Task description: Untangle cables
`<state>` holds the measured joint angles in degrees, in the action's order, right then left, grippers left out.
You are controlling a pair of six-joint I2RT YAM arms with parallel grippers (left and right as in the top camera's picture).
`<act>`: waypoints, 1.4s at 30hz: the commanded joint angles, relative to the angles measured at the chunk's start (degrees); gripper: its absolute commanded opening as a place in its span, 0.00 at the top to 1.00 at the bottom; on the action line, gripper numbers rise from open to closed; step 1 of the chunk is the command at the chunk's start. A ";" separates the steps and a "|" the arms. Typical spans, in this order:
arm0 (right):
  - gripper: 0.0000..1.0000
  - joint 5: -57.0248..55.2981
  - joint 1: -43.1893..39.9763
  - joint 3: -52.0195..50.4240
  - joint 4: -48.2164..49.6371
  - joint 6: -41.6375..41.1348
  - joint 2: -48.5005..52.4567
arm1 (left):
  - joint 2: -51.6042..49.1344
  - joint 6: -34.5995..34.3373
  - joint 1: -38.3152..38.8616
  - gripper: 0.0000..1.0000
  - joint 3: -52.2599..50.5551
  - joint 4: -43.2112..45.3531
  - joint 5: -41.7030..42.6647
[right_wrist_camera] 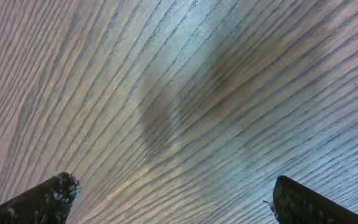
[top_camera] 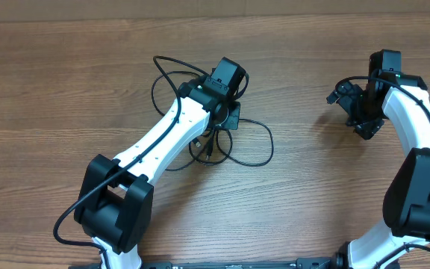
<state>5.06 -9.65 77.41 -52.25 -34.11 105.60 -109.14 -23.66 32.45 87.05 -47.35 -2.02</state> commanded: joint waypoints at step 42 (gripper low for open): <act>0.00 -0.72 -0.07 -0.20 0.20 -0.17 -0.48 | -0.26 23.17 11.72 0.53 -1.53 0.70 8.39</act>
<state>5.06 -9.65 77.41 -52.25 -34.13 105.60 -109.16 -11.03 42.59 86.48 -46.70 4.95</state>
